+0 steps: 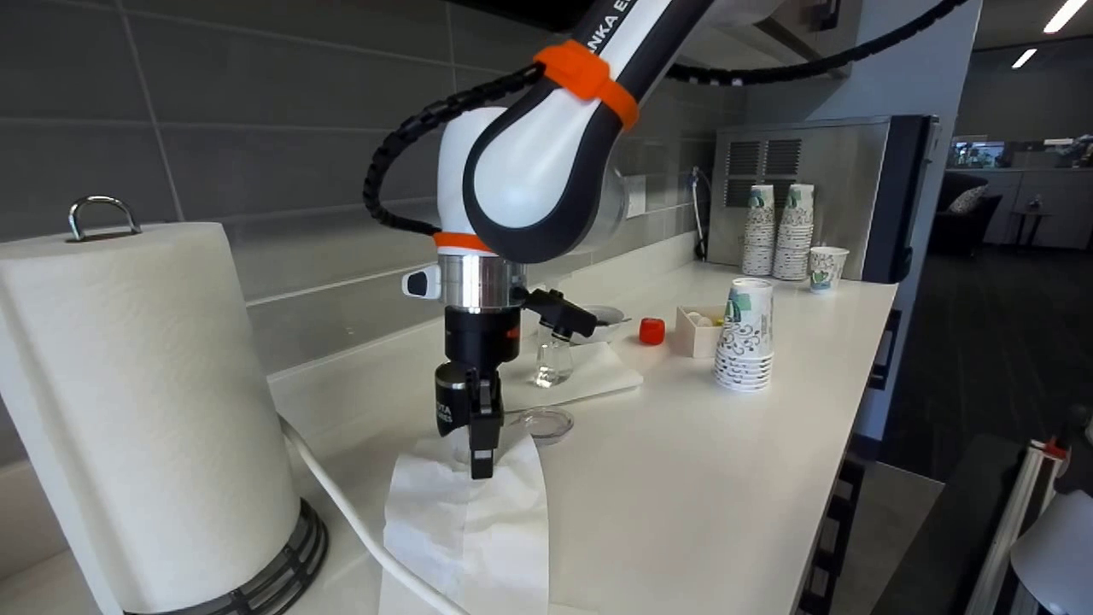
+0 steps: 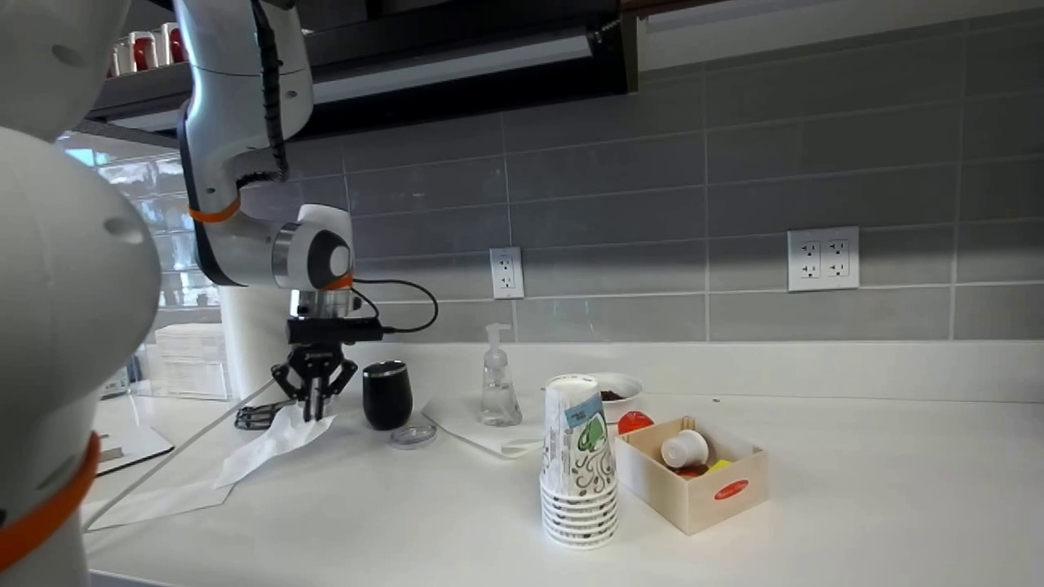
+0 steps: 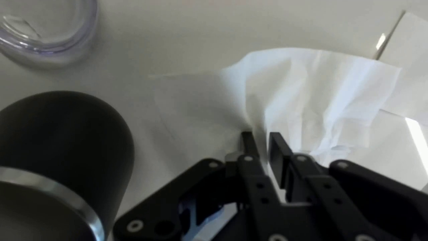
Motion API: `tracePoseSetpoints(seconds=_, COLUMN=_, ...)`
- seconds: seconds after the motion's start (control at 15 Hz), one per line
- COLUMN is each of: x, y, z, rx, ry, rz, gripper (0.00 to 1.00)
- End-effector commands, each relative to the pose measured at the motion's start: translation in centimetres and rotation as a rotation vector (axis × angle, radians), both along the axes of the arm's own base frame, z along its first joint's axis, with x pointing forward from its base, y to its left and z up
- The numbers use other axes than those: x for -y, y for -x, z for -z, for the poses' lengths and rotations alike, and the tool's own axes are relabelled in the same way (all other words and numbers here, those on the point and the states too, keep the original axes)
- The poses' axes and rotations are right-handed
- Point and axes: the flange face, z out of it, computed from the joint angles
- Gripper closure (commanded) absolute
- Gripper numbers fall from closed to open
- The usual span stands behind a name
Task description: Use the right paper towel to clean the surface
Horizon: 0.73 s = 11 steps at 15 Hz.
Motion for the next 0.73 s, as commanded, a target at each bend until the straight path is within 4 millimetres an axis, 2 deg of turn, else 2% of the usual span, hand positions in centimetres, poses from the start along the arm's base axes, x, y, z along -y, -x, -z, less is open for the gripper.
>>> tracePoseSetpoints(seconds=0.0, x=-0.5, y=-1.4, z=-0.1, rx=0.035, ry=-0.013, rz=-0.042, gripper=0.51)
tracePoseSetpoints(seconds=0.4, x=-0.9, y=-1.3, z=-1.4, rx=0.060, ry=-0.016, rz=-0.066, gripper=0.05)
tracePoseSetpoints(seconds=0.47, x=-0.8, y=-1.2, z=-1.7, rx=0.072, ry=-0.001, rz=-0.070, gripper=0.01)
tracePoseSetpoints(seconds=0.67, x=-0.7, y=-0.7, z=-2.3, rx=0.089, ry=0.019, rz=-0.078, gripper=0.00)
